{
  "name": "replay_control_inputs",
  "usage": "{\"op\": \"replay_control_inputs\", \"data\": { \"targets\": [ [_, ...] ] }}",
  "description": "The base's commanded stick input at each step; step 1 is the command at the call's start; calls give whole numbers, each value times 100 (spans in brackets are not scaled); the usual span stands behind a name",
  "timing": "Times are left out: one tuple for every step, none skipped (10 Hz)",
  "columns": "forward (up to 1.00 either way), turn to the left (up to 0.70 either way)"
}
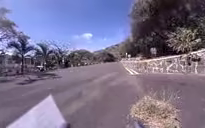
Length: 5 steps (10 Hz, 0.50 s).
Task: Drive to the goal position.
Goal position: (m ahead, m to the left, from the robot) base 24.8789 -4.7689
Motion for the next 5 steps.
{"op": "replay_control_inputs", "data": {
  "targets": [
    [50,0],
    [50,0],
    [50,0],
    [50,-7],
    [50,-35]
  ]
}}
